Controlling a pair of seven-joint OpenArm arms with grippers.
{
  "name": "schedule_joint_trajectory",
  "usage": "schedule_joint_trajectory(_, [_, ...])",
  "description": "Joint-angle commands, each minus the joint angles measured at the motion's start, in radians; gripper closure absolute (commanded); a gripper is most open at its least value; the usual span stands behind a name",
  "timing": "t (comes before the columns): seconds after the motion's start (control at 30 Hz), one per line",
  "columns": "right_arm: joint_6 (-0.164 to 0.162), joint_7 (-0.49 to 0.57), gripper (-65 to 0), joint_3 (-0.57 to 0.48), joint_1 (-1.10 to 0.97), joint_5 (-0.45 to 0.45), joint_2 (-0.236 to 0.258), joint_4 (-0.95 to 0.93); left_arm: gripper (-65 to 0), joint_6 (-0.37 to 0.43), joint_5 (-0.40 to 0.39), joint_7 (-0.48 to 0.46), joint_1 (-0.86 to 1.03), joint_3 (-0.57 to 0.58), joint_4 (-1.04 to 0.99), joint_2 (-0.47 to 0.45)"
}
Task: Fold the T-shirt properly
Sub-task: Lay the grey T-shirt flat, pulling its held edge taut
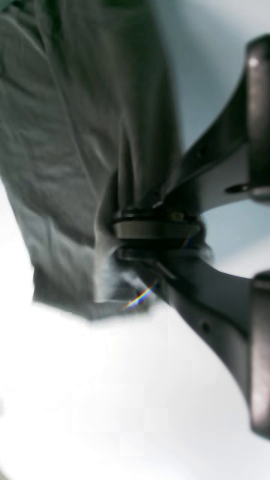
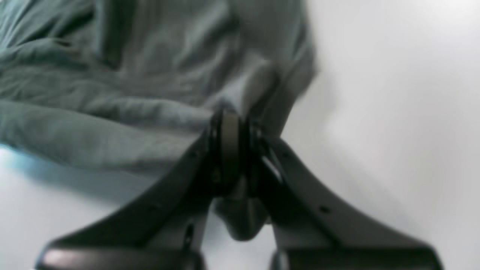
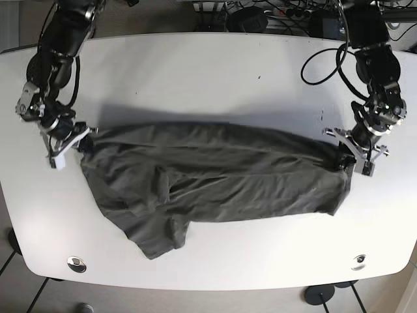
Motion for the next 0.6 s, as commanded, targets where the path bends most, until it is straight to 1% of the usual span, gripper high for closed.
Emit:
schedule_joint_trajectory(0.03, [-0.003,0.031,-1.6,0.007,-0.088,0.087,0.021,0.027,0.0,0.002,-0.013,-0.047,0.075,-0.040,0.015,-0.022])
schedule_joint_trajectory(0.1, [-0.006,0.033,-1.6,0.024,-0.188,0.140,0.024,0.060,0.0,0.000,-0.013,-0.047,0.141,-0.075,0.018,-0.022])
schedule_joint_trajectory(0.13, [-0.006,0.030,-1.6,0.044,-0.217,0.147,0.018,0.087,0.0,-0.009,-0.013,-0.045,0.161,-0.087,0.019,-0.022])
schedule_joint_trajectory(0.23, [-0.006,0.028,-1.7,0.068,-0.312,0.153,0.016,0.183,0.0,-0.067,-0.013,-0.038,0.250,-0.161,0.059,-0.021])
schedule_joint_trajectory(0.47, [0.004,0.028,-2.4,0.068,-0.398,0.158,0.016,0.240,0.0,-0.075,-0.013,-0.038,0.329,-0.218,0.067,-0.021])
schedule_joint_trajectory(0.5, [0.004,0.028,-4.4,0.068,-0.414,0.172,0.016,0.249,-1.0,-0.075,-0.013,-0.038,0.339,-0.219,0.067,-0.022])
schedule_joint_trajectory(0.53, [0.004,0.028,-9.0,0.070,-0.435,0.192,0.016,0.263,-5.0,-0.075,-0.013,-0.038,0.346,-0.219,0.067,-0.022])
schedule_joint_trajectory(0.57, [0.004,0.030,-19.3,0.070,-0.467,0.227,0.016,0.289,-13.6,-0.075,-0.013,-0.038,0.362,-0.219,0.068,-0.024])
schedule_joint_trajectory(0.6, [0.004,0.034,-27.9,0.070,-0.489,0.249,0.016,0.309,-19.9,-0.075,-0.013,-0.038,0.369,-0.222,0.082,-0.025])
